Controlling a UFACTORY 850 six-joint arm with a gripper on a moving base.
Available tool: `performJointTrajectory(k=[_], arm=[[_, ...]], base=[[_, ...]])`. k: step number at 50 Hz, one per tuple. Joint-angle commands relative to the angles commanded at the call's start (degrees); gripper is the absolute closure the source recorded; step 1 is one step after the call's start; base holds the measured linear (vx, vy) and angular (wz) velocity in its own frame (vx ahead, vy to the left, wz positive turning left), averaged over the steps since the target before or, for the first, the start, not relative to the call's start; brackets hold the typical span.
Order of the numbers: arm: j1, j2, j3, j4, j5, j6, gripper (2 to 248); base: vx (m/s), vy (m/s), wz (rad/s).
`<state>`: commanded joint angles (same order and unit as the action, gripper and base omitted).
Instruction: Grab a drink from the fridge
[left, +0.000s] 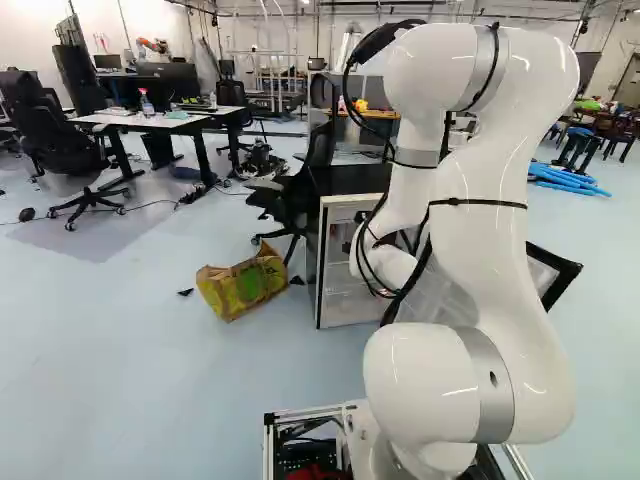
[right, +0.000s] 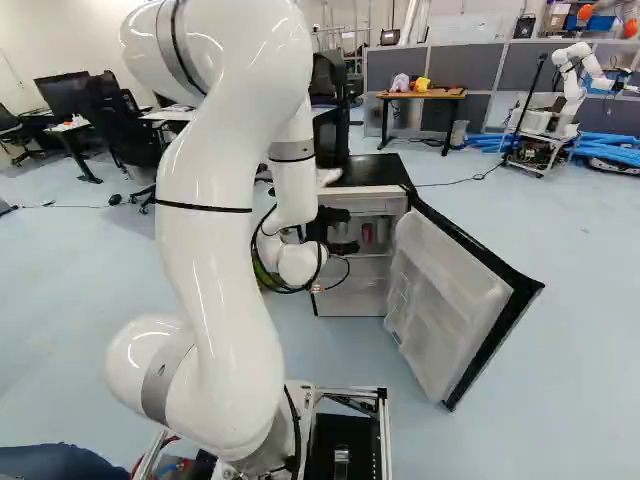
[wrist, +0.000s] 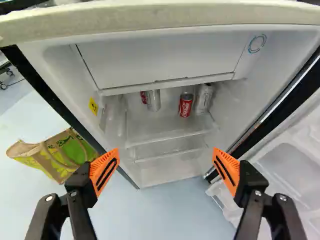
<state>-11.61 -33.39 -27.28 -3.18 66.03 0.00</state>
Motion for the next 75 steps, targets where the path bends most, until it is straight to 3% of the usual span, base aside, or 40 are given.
performJointTrajectory(k=[33, 75], arm=[[0.4, -8.7, -6.4, 0.0, 0.6, 0.0, 3], [-0.4, -21.4, -19.1, 0.0, 8.9, 0.0, 3]], base=[[0.0, 0.0, 0.0], [0.0, 0.0, 0.0]])
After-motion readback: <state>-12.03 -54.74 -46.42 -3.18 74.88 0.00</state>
